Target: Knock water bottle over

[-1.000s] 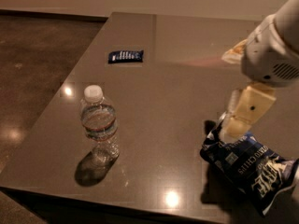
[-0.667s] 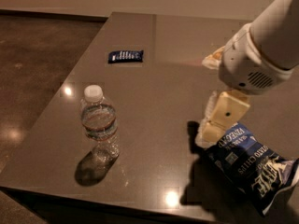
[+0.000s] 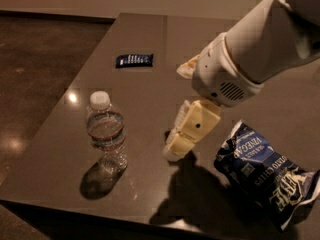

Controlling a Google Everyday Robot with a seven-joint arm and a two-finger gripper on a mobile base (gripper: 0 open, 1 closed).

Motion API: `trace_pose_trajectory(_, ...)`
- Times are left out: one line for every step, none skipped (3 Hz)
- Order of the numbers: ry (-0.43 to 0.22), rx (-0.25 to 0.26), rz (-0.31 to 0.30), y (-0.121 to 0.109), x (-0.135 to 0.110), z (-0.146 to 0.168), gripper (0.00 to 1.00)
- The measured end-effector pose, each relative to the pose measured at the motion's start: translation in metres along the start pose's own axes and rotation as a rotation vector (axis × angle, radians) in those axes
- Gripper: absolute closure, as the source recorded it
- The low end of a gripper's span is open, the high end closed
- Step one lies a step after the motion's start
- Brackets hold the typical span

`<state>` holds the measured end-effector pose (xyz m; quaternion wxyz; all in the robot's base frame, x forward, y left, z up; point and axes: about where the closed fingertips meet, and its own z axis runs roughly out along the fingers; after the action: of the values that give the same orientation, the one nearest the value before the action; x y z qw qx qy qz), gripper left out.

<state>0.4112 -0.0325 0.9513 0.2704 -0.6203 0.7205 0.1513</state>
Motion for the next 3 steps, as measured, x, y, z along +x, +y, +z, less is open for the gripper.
trace_pose_trajectory(-0.057, -0.031, -0.01, 0.009, -0.021, 0.008, 0.0)
trace_pose_trajectory(-0.105, -0.059, -0.027, 0.021, -0.039, 0.021, 0.0)
trace_pose_trajectory(-0.15, -0.083, -0.047, 0.033, -0.058, 0.038, 0.0)
